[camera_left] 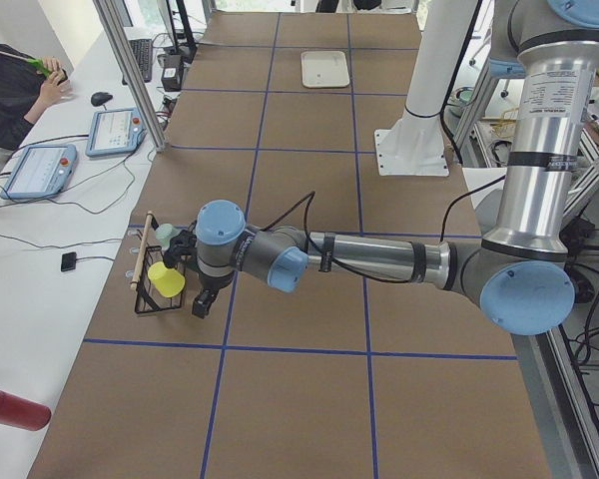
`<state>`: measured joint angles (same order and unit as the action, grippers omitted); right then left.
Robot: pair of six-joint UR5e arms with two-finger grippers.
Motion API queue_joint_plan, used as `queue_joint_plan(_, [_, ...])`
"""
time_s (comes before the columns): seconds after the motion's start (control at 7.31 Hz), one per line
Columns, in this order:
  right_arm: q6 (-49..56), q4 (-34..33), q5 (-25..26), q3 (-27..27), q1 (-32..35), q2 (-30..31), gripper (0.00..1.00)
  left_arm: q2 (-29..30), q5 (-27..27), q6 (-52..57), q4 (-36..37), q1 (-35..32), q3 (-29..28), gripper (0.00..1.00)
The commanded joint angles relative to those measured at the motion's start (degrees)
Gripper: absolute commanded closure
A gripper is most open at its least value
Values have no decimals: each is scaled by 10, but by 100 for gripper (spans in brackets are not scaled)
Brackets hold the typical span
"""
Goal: Left arm grabs green cup and hands to right arm on tray
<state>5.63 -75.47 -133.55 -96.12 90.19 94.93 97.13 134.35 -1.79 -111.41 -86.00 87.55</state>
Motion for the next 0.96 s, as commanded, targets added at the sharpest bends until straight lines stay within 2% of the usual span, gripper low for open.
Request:
queue_joint_plan(0.0, [-7, 7, -16, 0, -6, -1, 1, 33, 4, -61, -26, 18, -7, 0])
queue_joint_plan(0.14, [-7, 8, -20, 0, -32, -10, 1, 72, 3, -121, -33, 51, -7, 0])
queue_joint_plan(0.27, [-9, 8, -31, 1, -40, -26, 1, 84, 2, -147, -36, 88, -6, 0])
queue_joint_plan(0.41, [-9, 8, -61, 2, -40, -29, 1, 107, -1, -196, -36, 108, -11, 0])
queue_joint_plan(0.55, [-10, 8, -65, 2, -43, -38, 1, 129, -19, -237, -35, 115, -16, 0])
queue_joint_plan(0.68, [-10, 8, -77, 3, -46, -39, 1, 139, -62, -298, -36, 119, -19, 0])
queue_joint_plan(0.82, [-10, 8, -80, 4, -46, -38, 1, 182, -74, -369, -33, 141, -49, 0])
